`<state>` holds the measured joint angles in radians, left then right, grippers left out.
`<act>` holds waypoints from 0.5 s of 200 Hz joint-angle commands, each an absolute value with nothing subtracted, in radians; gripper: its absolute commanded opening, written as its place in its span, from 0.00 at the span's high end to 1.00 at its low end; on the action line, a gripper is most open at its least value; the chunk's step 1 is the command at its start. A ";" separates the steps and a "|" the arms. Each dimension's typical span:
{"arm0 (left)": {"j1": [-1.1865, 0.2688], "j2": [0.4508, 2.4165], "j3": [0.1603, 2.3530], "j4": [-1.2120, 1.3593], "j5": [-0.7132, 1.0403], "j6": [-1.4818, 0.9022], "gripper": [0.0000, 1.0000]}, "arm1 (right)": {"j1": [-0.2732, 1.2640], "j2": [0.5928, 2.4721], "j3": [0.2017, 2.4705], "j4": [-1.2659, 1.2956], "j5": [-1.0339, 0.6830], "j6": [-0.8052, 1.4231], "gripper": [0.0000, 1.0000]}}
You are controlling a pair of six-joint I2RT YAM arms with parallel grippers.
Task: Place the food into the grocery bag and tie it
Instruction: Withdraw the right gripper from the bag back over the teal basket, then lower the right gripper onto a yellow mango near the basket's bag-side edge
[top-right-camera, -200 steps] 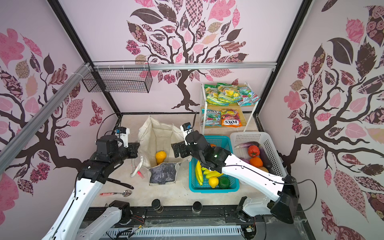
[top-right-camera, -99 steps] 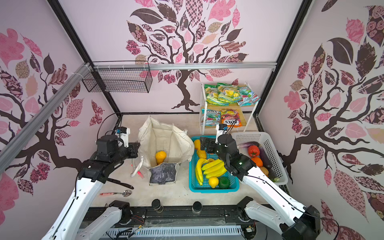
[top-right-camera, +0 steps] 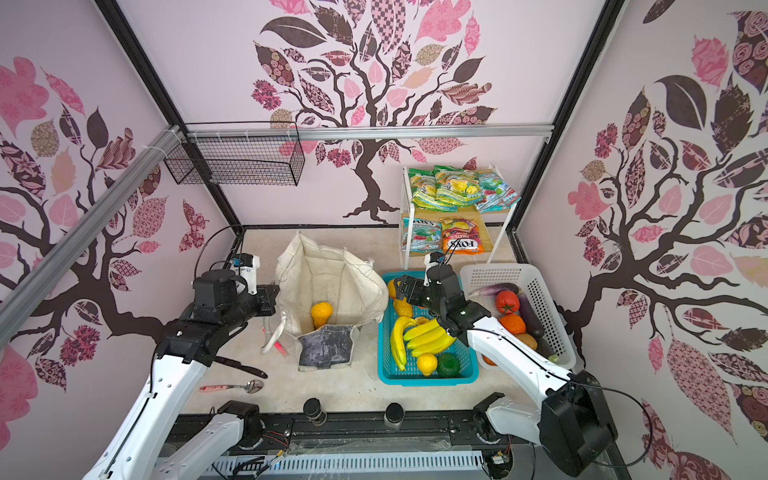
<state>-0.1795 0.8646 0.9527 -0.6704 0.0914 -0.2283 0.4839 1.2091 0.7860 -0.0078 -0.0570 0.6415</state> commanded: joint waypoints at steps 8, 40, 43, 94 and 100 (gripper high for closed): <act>-0.188 0.863 0.948 -0.661 0.091 -0.221 1.00 | 0.471 1.271 0.778 0.083 -0.089 0.710 0.00; -0.189 0.860 0.948 -0.661 0.087 -0.222 1.00 | 0.466 1.335 0.766 0.139 -0.101 0.738 0.00; -0.190 0.860 0.948 -0.661 0.087 -0.222 1.00 | 0.466 1.343 0.769 0.139 -0.108 0.739 0.00; -0.189 0.856 0.945 -0.656 0.091 -0.225 1.00 | 0.463 1.426 0.764 0.197 -0.113 0.781 0.00; -0.189 0.855 0.943 -0.656 0.091 -0.227 1.00 | 0.463 1.437 0.762 0.211 -0.116 0.786 0.00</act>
<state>-0.1841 0.8646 0.9527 -0.6689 0.0879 -0.2283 0.4686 1.3949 0.7708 0.1390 -0.1051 0.7502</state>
